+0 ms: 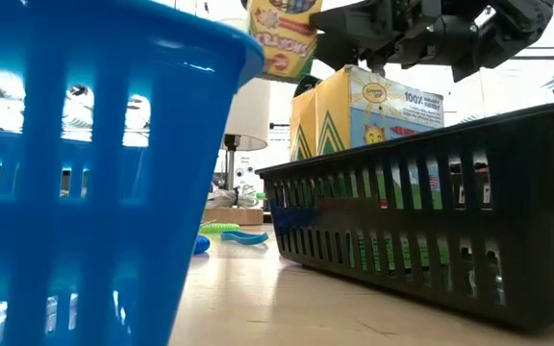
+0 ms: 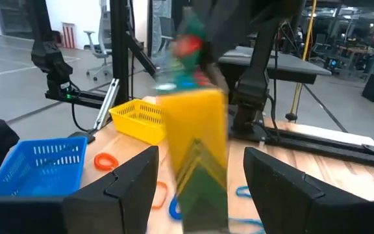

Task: Pick & Place Office Desk Supplies
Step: Put the yellow crayon box into the black bin

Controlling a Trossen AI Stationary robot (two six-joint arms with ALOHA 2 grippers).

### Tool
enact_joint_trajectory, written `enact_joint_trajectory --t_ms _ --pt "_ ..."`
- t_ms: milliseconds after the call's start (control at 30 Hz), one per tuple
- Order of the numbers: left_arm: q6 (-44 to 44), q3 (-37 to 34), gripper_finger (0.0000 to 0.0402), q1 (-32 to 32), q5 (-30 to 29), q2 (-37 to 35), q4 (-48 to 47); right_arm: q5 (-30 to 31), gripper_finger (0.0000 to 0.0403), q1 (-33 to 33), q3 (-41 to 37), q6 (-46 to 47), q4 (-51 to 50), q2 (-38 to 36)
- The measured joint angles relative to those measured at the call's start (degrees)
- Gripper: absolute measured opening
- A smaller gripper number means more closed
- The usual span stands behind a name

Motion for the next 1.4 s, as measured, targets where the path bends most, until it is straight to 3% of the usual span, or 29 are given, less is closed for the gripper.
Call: enact_joint_trajectory --t_ms 333,433,600,633,900,1133,1400 --pt "-0.33 0.0 0.0001 0.33 1.14 0.0 1.21 -2.41 0.0229 0.01 3.48 -1.26 -1.14 2.95" --pt "-0.27 0.0 0.0001 0.3 1.19 0.0 1.21 -3.3 0.0198 0.13 3.58 -1.6 -0.87 3.33" --pt "0.19 0.0 0.0001 0.31 1.19 0.0 1.42 -3.87 0.0102 0.8 3.58 -2.42 -0.74 3.35" --pt "0.2 0.0 0.0001 0.31 1.29 0.0 1.42 -3.81 0.0099 1.04 3.58 -2.86 -0.73 3.35" --pt "1.22 -0.01 0.0003 0.31 1.4 0.0 1.97 -3.6 0.01 2.6 3.58 -4.37 -0.65 3.35" --pt "2.36 -0.07 0.004 -0.4 0.9 -2.87 -1.26 -6.07 0.01 3.7 3.54 -3.48 -1.32 3.35" --pt "0.7 -0.04 0.0053 -4.22 -5.9 -7.35 -10.45 -6.0 0.01 5.18 3.5 -3.42 -3.1 3.35"
